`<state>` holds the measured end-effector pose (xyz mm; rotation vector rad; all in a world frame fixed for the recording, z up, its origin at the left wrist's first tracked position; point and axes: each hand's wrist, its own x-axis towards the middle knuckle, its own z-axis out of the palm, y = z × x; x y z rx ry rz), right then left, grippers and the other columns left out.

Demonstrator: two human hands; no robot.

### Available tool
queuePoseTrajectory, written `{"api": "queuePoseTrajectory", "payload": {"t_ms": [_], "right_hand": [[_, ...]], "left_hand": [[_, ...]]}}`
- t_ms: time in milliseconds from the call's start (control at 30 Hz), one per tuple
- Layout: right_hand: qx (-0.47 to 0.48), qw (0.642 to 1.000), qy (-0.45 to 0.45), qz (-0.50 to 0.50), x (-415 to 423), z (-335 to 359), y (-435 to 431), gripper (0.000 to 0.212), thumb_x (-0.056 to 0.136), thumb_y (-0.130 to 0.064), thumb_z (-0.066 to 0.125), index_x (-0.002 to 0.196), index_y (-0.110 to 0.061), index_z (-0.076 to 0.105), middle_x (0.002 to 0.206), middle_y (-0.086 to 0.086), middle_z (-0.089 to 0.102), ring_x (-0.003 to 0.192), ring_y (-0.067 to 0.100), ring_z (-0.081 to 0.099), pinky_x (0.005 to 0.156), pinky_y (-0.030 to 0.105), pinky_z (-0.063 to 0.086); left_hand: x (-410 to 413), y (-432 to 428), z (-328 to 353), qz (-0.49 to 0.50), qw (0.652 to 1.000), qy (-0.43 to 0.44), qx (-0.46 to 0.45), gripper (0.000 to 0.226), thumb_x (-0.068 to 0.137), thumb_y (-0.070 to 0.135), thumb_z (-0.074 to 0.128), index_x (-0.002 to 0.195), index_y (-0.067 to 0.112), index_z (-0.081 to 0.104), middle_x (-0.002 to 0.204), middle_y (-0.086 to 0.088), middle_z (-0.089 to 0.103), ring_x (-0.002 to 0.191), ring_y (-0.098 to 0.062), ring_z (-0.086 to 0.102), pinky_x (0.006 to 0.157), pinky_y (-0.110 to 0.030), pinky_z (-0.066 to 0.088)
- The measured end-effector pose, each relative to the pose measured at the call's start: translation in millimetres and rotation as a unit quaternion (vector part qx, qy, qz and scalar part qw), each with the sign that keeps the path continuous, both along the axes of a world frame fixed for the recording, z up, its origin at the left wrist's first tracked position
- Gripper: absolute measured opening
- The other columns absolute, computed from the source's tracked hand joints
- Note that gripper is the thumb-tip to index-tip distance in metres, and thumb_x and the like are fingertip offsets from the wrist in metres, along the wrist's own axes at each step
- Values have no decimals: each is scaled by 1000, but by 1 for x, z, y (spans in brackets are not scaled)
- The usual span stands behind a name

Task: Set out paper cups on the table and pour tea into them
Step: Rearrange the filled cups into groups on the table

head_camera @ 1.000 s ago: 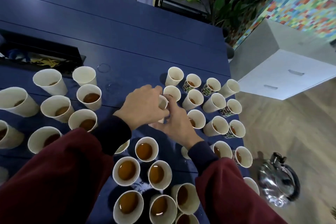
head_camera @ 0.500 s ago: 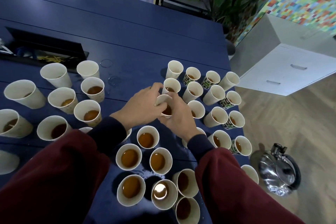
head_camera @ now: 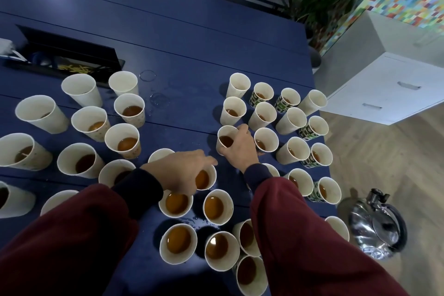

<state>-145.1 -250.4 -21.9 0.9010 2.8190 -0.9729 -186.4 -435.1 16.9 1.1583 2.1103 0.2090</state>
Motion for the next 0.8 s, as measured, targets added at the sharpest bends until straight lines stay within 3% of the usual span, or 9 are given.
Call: {"api": "queuePoseTrajectory", "payload": {"t_ms": [233,400,567,667,800], "right_hand": [[-1,1000,-2,-2,1,2,0,64,75,-22,85,121,-5,43,124,18,54,116,35,56,95,40,46],[40,998,-3,37,6,15,0,77,78,-29,83,136,-6,38,133,17,49,120,36,53,94,40,45],[86,994,24,57,-4,34,2,74,78,-42,82,130,-4,43,124,16,50,111,35,55,88,39,46],[105,993,56,24,-26,39,9,74,81,-44,79,131,-1,44,126,18,51,115,35,53,93,40,45],[117,993,-17,26,-60,36,23,82,81,-45,77,138,-1,38,130,22,48,116,41,55,96,42,45]], "left_hand": [[7,1,0,-42,997,59,12,78,83,28,75,148,40,33,137,1,47,118,-18,53,94,-32,51],[8,1,0,-48,996,78,22,71,85,24,72,145,38,37,129,0,49,110,-17,54,86,-28,49],[8,4,0,-46,997,61,10,72,84,21,71,145,38,36,130,0,48,111,-19,56,90,-32,53],[9,5,0,-33,998,44,15,67,85,28,67,143,38,37,131,1,48,112,-19,56,92,-35,52],[13,6,-1,-18,998,57,35,59,86,42,63,141,33,41,129,-1,50,111,-21,56,91,-37,52]]}}
